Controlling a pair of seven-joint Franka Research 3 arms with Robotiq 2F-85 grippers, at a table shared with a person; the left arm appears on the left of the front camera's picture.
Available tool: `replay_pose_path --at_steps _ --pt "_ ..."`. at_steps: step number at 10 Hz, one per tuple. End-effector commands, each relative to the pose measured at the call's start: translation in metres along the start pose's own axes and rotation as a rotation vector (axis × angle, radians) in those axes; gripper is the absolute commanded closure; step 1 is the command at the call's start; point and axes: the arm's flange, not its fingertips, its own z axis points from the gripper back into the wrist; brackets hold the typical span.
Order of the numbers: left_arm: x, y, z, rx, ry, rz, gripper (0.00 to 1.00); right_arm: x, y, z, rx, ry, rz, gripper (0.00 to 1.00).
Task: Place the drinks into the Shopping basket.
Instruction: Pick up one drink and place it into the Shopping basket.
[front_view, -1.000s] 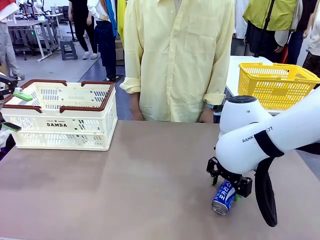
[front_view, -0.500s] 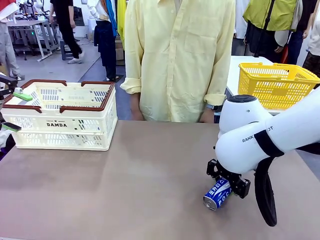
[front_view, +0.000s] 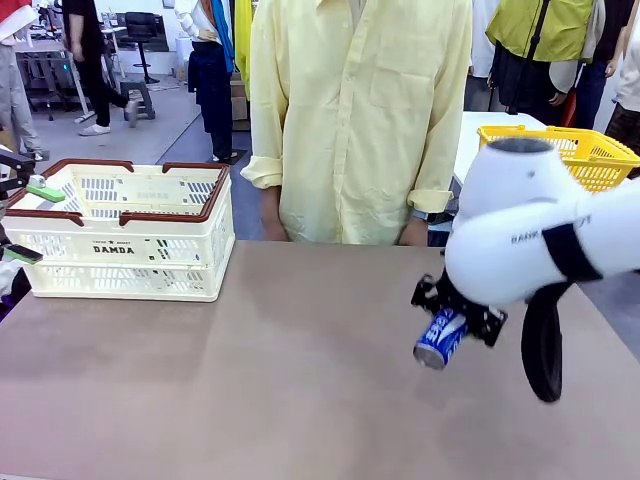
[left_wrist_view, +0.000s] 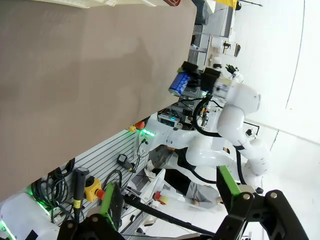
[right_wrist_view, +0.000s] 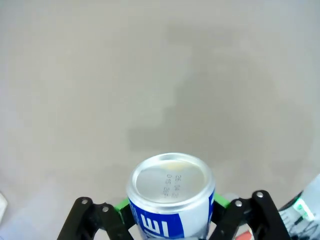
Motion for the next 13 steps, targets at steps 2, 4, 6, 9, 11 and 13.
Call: replay_pose_path --at_steps 2,4,6,9,11,13 --pt "-0.002 -0.002 -0.001 -0.026 -0.003 0.004 0.0 0.012 0.087 0.031 0.11 0.041 0.271 1.0" --pt "-0.002 -0.002 -0.001 -0.026 -0.003 0.004 0.0 -0.008 0.177 0.025 0.144 0.053 0.479 1.0" --pt "-0.002 -0.002 -0.001 -0.026 -0.003 0.004 0.0 -0.051 0.249 0.021 0.15 0.026 0.614 1.0" --pt "-0.002 -0.002 -0.001 -0.026 -0.003 0.004 0.0 -0.113 0.286 -0.034 0.087 0.021 0.628 1.0" --pt "-0.002 -0.002 -0.001 -0.026 -0.003 0.004 0.0 -0.138 0.278 -0.061 -0.001 0.07 0.686 1.0" --pt "-0.002 -0.002 -0.001 -0.026 -0.003 0.004 0.0 -0.139 0.261 -0.068 -0.064 0.113 0.713 1.0"
